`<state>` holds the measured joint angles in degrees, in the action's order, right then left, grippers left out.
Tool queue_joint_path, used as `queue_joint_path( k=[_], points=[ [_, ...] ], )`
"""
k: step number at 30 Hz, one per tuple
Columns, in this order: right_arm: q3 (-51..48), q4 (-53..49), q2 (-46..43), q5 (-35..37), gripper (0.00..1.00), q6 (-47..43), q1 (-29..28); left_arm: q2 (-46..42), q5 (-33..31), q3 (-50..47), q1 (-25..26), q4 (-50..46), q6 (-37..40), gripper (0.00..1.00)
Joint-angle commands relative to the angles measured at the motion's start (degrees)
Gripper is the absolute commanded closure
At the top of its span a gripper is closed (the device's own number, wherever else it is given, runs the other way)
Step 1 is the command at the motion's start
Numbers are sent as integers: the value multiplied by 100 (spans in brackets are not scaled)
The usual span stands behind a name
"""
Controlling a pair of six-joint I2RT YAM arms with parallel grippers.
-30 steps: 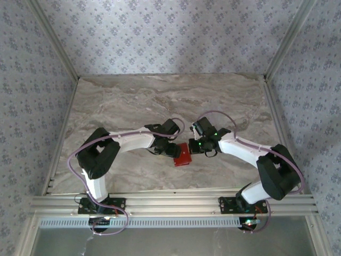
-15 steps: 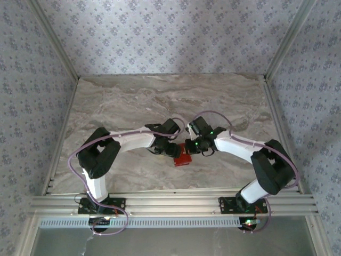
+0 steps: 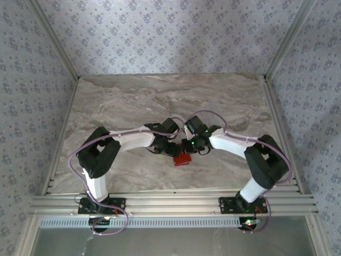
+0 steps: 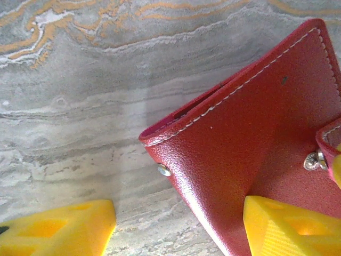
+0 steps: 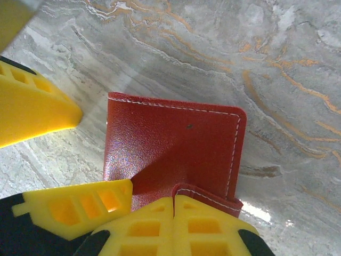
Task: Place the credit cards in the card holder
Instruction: Close the button on the card holder.
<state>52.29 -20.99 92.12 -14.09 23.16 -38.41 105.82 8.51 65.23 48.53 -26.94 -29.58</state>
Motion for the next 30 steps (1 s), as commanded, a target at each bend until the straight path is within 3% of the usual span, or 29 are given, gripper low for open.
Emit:
queue_joint_path(
  k=[1,30],
  points=[
    [193,-125,148,-6,100,-114,-117,619,195,-248,17,444,40,33],
    [184,-406,286,-115,100,-286,-93,727,282,-248,-97,480,43,34]
  ],
)
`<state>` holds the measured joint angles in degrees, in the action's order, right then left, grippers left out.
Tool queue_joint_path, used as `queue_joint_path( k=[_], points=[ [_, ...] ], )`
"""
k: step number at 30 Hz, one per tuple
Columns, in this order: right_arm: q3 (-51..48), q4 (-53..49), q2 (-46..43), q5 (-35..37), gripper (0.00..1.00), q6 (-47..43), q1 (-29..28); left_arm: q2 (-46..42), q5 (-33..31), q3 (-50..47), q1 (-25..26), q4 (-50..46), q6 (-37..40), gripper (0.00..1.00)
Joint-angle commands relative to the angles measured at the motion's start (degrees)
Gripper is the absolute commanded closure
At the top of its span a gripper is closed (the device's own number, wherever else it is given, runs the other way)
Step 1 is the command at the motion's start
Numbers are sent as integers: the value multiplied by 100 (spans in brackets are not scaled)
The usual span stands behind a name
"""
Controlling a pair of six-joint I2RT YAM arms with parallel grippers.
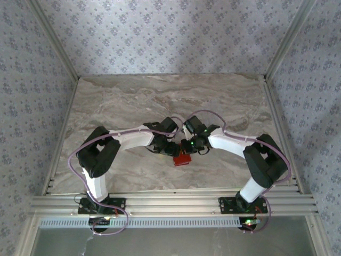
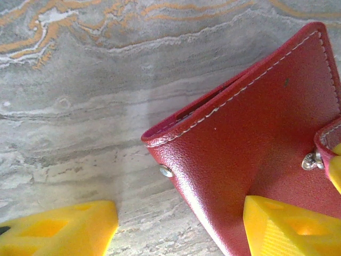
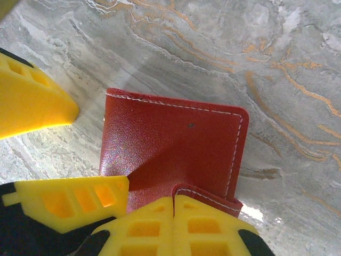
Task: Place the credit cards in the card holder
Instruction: Close the button on the card holder.
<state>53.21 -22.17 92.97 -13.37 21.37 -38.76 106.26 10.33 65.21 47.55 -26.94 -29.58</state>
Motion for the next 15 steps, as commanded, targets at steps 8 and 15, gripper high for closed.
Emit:
queue_joint_path(
  k=[8,15],
  points=[
    [184,-441,413,-47,100,-100,-114,685,136,-246,-15,479,49,34],
    [173,-468,538,-40,100,-11,-142,694,146,-254,-33,482,58,34]
  ],
)
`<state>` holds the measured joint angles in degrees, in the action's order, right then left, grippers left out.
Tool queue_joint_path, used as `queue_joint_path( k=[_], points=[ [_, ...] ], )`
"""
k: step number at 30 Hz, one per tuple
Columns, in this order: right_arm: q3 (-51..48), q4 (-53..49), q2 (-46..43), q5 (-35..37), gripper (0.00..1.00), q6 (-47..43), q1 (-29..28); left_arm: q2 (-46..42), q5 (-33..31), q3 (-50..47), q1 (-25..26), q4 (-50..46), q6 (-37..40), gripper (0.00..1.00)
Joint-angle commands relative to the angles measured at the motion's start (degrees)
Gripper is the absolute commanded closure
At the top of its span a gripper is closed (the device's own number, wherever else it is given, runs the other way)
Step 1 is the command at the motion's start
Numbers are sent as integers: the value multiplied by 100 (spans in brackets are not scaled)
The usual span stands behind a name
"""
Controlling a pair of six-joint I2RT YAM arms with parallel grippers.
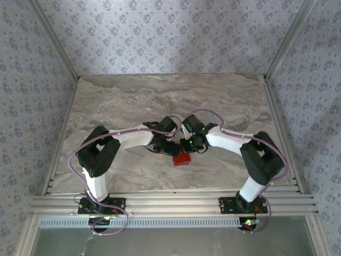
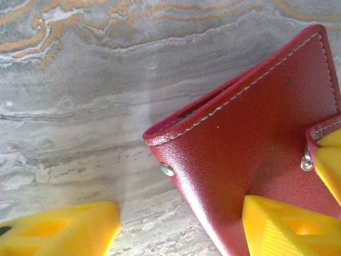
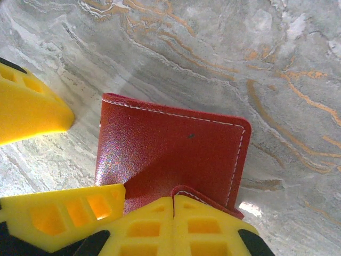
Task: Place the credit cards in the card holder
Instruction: Close the button on the card holder.
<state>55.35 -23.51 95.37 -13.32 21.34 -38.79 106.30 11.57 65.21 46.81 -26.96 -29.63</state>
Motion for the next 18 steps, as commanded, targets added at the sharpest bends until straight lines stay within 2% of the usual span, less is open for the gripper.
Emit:
queue_joint_path(
  k=[1,18],
  points=[
    [-37,-355,313,-24,100,7,-154,689,29,-254,41,482,58,34],
    [-218,-410,622,459,100,565,-453,634,82,-316,-64,537,21,34]
  ],
)
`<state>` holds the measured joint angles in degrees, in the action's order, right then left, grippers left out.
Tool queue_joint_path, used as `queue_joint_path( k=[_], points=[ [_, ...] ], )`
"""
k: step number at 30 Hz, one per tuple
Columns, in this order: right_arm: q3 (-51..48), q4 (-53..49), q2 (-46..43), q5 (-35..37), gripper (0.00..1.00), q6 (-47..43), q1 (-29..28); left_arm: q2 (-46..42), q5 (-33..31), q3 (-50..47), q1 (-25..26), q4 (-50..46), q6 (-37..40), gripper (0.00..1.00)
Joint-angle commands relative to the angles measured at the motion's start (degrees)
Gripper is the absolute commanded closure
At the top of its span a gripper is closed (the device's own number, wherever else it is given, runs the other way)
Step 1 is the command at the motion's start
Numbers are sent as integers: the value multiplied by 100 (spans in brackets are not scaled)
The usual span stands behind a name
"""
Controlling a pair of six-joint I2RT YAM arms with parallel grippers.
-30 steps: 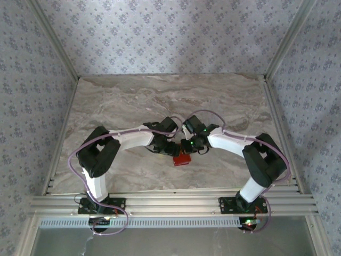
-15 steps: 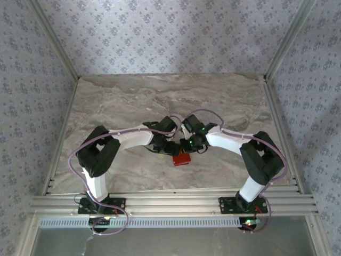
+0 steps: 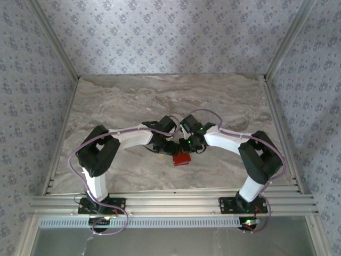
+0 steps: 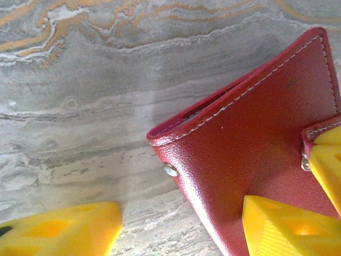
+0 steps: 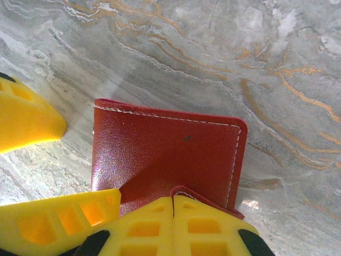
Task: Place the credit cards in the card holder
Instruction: Close the button on the card holder.
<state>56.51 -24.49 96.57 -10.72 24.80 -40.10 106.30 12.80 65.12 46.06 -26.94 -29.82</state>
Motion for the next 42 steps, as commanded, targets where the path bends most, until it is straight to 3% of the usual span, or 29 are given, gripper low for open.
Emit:
queue_joint_path(
  k=[1,14,24,38,42],
  points=[
    [-357,-279,533,204,100,274,-351,625,-36,-315,8,543,38,34],
    [-639,-14,880,518,100,857,-702,371,306,-625,-311,859,-135,34],
    [-867,233,989,490,100,1078,-840,-290,1105,-1554,-1214,1863,-690,34],
    [-537,-135,437,575,100,826,-939,-435,961,-1661,-1407,1817,-680,33],
    [-374,-267,328,582,87,675,-920,-476,928,-1661,-1411,1811,-651,33]
  ],
)
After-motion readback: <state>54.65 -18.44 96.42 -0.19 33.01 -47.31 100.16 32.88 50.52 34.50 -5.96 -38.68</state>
